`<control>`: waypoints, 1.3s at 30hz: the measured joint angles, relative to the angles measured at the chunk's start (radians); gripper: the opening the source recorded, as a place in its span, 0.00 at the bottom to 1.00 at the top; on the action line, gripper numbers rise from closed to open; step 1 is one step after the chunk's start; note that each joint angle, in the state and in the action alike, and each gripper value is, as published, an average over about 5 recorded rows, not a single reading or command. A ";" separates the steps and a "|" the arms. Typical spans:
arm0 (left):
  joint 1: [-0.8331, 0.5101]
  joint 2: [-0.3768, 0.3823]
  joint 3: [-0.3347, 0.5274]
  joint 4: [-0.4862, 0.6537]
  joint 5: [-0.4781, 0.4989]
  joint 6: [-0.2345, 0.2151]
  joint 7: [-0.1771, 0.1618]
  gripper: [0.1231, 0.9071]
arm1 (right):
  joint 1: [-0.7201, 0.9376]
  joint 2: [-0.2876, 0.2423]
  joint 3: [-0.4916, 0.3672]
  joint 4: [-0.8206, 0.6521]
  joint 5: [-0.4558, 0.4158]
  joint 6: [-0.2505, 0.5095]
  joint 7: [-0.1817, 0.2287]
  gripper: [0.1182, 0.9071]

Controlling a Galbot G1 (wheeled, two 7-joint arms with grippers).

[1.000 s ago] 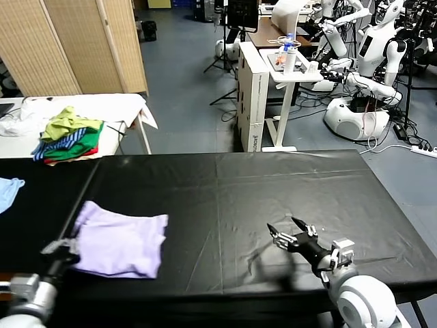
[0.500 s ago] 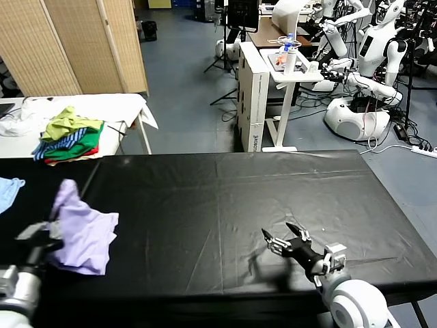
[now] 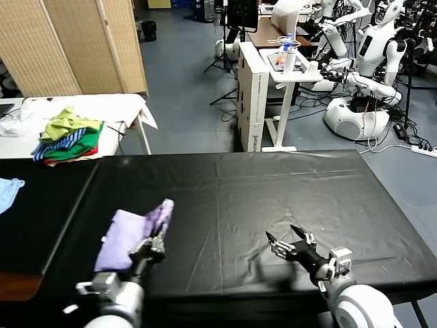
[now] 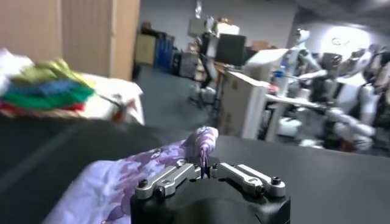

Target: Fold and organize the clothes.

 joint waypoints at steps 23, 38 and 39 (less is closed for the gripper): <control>0.006 -0.003 -0.004 0.029 0.167 -0.086 0.139 1.00 | 0.240 0.007 -0.341 -0.046 0.259 -0.080 0.145 1.00; 0.051 -0.005 -0.083 0.006 0.220 -0.117 0.138 1.00 | 0.394 0.114 -0.589 -0.206 0.166 -0.094 0.180 0.78; 0.053 -0.006 -0.086 0.004 0.220 -0.118 0.138 1.00 | 0.393 0.115 -0.590 -0.207 0.162 -0.094 0.179 0.72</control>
